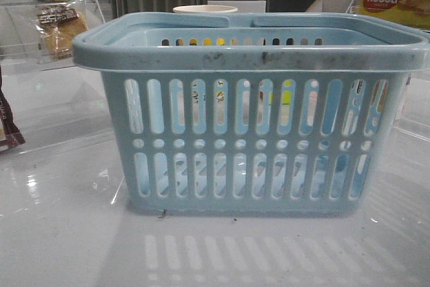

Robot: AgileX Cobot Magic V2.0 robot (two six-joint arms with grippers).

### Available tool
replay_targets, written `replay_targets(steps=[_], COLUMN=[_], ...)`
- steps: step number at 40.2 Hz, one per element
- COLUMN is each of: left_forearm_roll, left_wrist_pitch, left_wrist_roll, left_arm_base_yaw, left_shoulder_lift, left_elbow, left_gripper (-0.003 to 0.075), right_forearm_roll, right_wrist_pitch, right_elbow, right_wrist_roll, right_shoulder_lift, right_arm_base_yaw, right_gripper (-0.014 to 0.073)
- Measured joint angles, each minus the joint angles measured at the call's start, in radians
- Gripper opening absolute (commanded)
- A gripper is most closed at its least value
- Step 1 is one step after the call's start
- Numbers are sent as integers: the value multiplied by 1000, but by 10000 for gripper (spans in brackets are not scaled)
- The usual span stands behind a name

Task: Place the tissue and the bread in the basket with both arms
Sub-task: 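Grasp the white tissue pack with the right gripper and lift it, then carry the tissue pack over the basket and release it inside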

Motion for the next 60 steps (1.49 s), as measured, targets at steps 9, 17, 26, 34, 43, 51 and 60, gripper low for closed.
replay_targets(steps=[9, 17, 26, 34, 43, 51, 60], left_forearm_roll=[-2, -8, -8, -8, -8, -8, -8], left_wrist_pitch=[0, 0, 0, 0, 0, 0, 0], left_wrist_roll=[0, 0, 0, 0, 0, 0, 0], left_arm_base_yaw=[0, 0, 0, 0, 0, 0, 0], left_shoulder_lift=[0, 0, 0, 0, 0, 0, 0], left_elbow=[0, 0, 0, 0, 0, 0, 0], left_gripper=[477, 477, 477, 477, 476, 476, 476], right_forearm_roll=[-3, -10, -13, -11, 19, 19, 19], right_wrist_pitch=[-44, -70, -75, -44, 49, 139, 182], right_elbow=[-27, -31, -34, -34, -34, -34, -37], right_wrist_roll=[0, 0, 0, 0, 0, 0, -10], right_shoulder_lift=[65, 92, 88, 4, -202, -395, -490], right_arm_base_yaw=[0, 0, 0, 8, 51, 154, 385], right_gripper=[463, 261, 215, 214, 214, 214, 214])
